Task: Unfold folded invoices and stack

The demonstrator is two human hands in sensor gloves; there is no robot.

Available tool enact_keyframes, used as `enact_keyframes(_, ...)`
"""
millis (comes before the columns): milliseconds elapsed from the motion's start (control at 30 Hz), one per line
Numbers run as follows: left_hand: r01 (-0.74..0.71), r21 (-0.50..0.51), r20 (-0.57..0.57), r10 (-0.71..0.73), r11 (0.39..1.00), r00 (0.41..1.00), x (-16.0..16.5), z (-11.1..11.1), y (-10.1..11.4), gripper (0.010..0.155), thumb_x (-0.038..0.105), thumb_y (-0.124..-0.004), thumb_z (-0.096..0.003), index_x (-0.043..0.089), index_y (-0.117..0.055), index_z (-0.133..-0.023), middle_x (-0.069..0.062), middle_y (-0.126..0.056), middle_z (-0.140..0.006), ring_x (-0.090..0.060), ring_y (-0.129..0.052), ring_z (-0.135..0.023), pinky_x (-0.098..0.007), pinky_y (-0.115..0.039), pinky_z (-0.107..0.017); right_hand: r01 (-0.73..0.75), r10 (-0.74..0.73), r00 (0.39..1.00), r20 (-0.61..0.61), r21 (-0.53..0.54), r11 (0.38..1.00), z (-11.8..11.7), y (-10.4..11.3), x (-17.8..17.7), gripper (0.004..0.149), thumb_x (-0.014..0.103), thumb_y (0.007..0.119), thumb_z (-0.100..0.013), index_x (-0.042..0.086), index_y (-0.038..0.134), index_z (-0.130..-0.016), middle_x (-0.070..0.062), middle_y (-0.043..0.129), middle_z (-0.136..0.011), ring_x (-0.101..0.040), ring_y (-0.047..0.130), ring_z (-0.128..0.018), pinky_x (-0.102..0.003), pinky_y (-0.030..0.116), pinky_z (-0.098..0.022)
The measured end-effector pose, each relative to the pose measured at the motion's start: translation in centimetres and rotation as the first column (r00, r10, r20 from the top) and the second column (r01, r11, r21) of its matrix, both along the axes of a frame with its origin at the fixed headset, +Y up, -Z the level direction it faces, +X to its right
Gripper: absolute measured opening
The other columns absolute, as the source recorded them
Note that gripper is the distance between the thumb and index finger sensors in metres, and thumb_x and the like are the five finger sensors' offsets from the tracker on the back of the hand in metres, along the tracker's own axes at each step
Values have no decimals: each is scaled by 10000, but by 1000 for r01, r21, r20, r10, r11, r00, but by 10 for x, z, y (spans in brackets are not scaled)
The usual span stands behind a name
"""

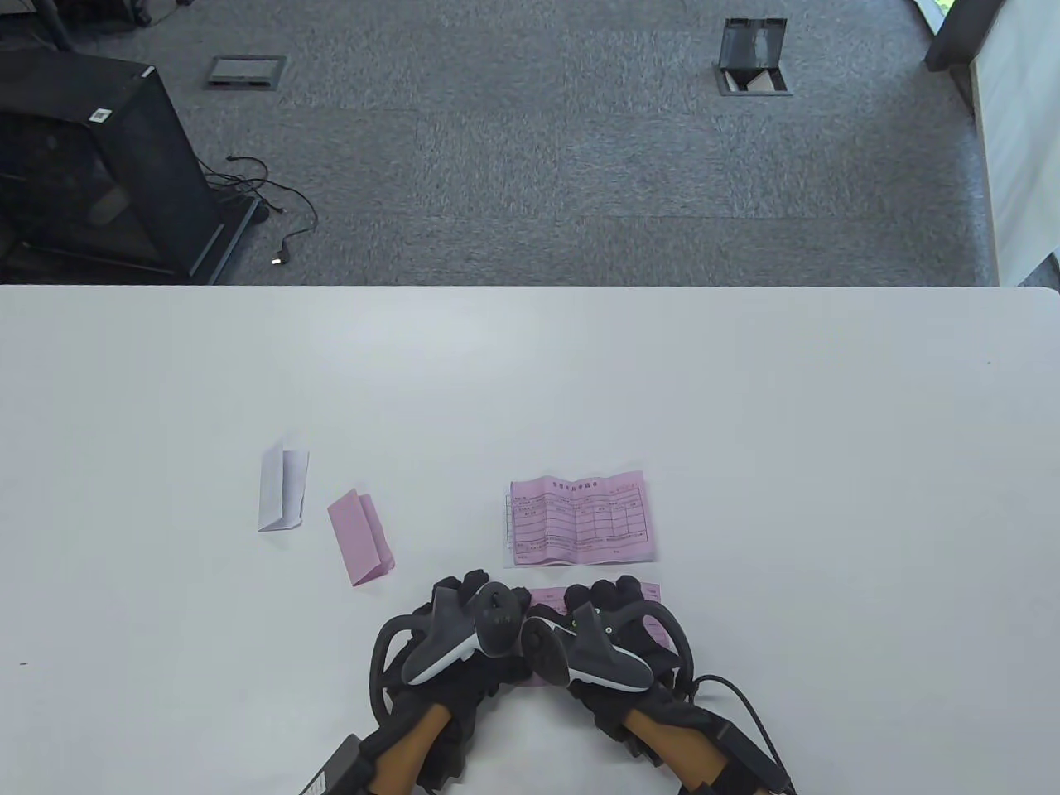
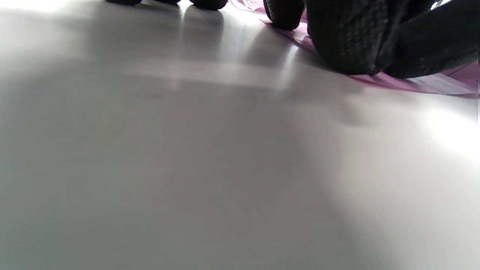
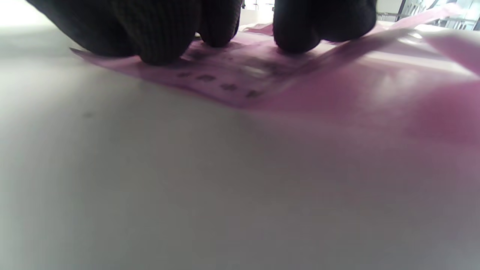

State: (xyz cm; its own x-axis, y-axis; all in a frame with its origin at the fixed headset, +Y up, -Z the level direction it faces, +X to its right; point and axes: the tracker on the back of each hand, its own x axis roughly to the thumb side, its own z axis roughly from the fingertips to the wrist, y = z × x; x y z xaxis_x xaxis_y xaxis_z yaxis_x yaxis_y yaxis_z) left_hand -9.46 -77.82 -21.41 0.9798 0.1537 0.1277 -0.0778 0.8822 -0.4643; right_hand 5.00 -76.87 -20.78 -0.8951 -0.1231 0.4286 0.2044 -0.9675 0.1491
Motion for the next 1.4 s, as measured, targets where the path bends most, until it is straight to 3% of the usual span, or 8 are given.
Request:
enact_keyframes(467, -6, -17, 0, 6, 1000, 1000, -1, -1, 0, 809, 544, -816, -424, 439, -394, -1106, -106, -193, -1220, -430, -198, -1081, -610, -347, -773, -121, 118, 980, 162, 7, 993, -7, 6, 70, 622, 505, 719, -428, 355, 565, -1012, -175, 604, -1028, -428, 624, -864, -728, 416, -669)
enact_keyframes(733, -8, -22, -6, 8, 1000, 1000, -2, -1, -1, 811, 547, -818, -422, 444, -392, -1104, -96, -190, -1221, -418, -194, -1084, -603, -343, -776, -85, 90, 961, 262, -28, 996, -11, 5, 114, 628, 506, 723, -426, 362, 553, -1013, -173, 614, -1021, -428, 631, -864, -728, 421, -668)
enact_keyframes(933, -30, -29, -20, 29, 999, 999, -6, -2, -1, 807, 534, -827, -430, 434, -397, -1106, -75, -189, -1222, -393, -188, -1086, -584, -335, -779, -72, 75, 961, 265, -18, 997, -10, 3, 115, 629, 493, 718, -428, 343, 551, -1016, -157, 645, -1002, -410, 663, -851, -714, 445, -668)
enact_keyframes(1167, -30, -32, -18, 30, 999, 999, -6, -2, -1, 811, 536, -826, -431, 432, -391, -1107, -73, -183, -1221, -390, -182, -1086, -582, -332, -780, 141, -114, 930, 348, -52, 989, -13, 4, 125, 645, 514, 695, -442, 302, 538, -1030, -178, 626, -1001, -422, 655, -855, -715, 440, -664)
enact_keyframes(1267, -29, -32, -16, 29, 999, 999, -7, -2, -1, 811, 536, -826, -430, 431, -391, -1107, -74, -183, -1221, -391, -184, -1085, -584, -332, -779, 214, -194, 907, 373, -10, 977, -13, 5, 124, 643, 522, 679, -447, 311, 530, -1035, -186, 602, -1026, -445, 620, -887, -719, 432, -665)
enact_keyframes(1400, -30, -29, -10, 29, 999, 1000, -7, -2, -1, 812, 541, -821, -430, 430, -388, -1108, -75, -182, -1220, -391, -182, -1084, -583, -331, -778, 166, -173, 913, 371, 51, 985, -18, 3, 111, 692, 573, 647, -435, 293, 512, -1054, -199, 567, -1051, -470, 576, -914, -721, 424, -668)
